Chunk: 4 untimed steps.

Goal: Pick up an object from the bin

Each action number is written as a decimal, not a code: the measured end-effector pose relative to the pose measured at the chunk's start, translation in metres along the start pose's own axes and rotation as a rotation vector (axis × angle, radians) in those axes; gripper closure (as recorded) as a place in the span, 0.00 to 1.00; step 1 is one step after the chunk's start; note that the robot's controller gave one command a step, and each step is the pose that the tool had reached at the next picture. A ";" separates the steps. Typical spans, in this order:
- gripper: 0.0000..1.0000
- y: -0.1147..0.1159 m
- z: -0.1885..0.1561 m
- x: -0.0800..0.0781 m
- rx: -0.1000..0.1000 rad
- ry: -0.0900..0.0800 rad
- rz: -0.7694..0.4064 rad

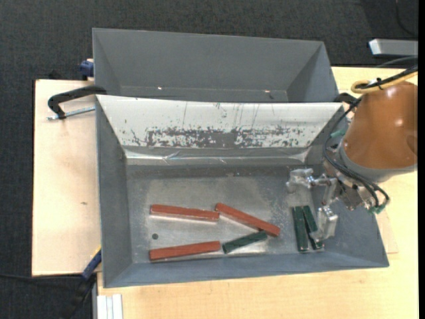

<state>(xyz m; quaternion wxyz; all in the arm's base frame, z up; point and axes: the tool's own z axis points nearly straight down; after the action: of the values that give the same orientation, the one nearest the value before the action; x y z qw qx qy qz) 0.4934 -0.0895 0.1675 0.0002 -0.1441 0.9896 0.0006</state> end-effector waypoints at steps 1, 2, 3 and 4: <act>0.00 0.013 0.046 -0.015 0.003 -0.007 0.061; 1.00 0.028 0.097 -0.017 0.001 -0.001 -0.110; 0.00 0.028 0.097 -0.017 0.001 -0.001 -0.111; 0.00 0.028 0.097 -0.017 0.001 -0.001 -0.111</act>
Offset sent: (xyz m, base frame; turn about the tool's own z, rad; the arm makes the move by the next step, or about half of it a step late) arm 0.0077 0.0312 -0.0975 -0.1108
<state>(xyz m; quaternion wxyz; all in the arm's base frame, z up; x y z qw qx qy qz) 0.5019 -0.0573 0.0706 0.0007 -0.1986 0.9801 0.0003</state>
